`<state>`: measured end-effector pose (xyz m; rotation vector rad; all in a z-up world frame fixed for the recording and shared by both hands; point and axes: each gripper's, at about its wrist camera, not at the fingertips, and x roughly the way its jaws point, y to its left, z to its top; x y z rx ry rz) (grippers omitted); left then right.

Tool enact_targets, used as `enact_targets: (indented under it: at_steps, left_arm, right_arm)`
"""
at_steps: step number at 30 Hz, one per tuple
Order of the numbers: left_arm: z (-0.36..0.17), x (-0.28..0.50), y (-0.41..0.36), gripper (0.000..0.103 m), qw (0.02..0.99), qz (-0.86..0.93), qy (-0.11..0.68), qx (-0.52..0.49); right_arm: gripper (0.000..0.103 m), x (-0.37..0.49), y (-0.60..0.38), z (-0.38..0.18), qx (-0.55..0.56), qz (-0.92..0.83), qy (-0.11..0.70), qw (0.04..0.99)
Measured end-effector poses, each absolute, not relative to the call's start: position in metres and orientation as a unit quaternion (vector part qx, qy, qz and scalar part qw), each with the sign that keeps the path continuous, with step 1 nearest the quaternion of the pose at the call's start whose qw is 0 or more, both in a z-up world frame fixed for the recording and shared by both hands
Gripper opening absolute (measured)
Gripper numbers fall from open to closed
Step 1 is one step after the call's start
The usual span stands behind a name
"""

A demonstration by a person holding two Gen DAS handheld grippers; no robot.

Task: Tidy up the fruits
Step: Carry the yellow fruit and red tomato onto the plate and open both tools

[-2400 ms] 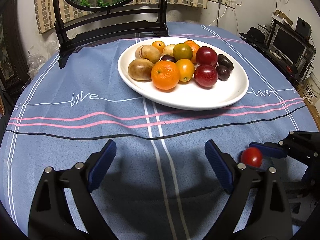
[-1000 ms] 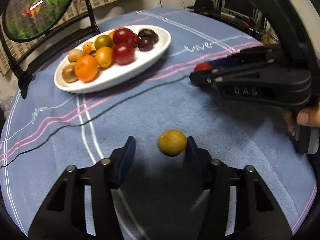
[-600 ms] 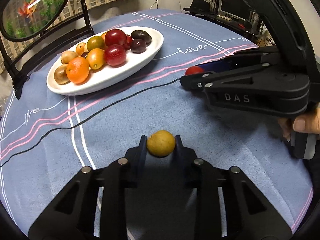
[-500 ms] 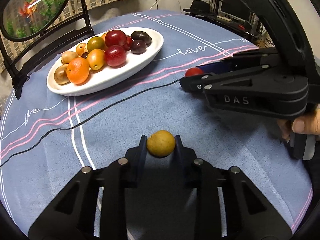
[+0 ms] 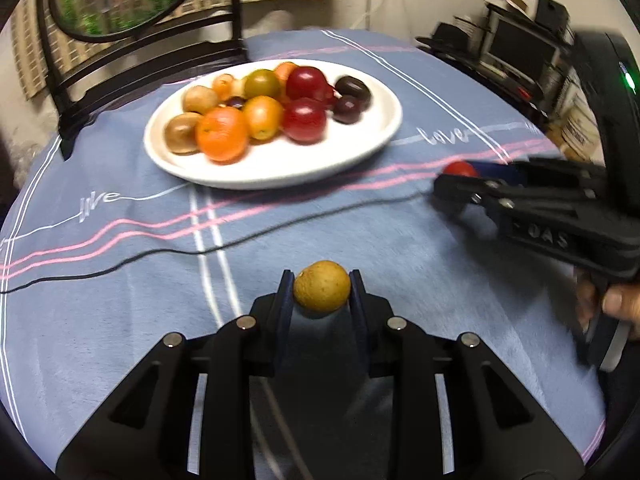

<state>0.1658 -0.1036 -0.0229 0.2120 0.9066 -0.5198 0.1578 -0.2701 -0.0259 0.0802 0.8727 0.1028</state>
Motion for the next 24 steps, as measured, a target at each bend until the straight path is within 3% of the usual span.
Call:
enact_targets:
  at_steps: [10,24]
  left_arm:
    - [0.021,0.225,-0.088,0.028,0.883,-0.207,0.416,0.06]
    - [0.029,0.29,-0.112,0.028,0.904,-0.149,0.398,0.05]
  right_arm:
    - [0.032,0.186,-0.268,0.014,0.075,0.052,0.376,0.922]
    - [0.032,0.257,-0.259,0.021,0.071,0.048,0.37,0.925]
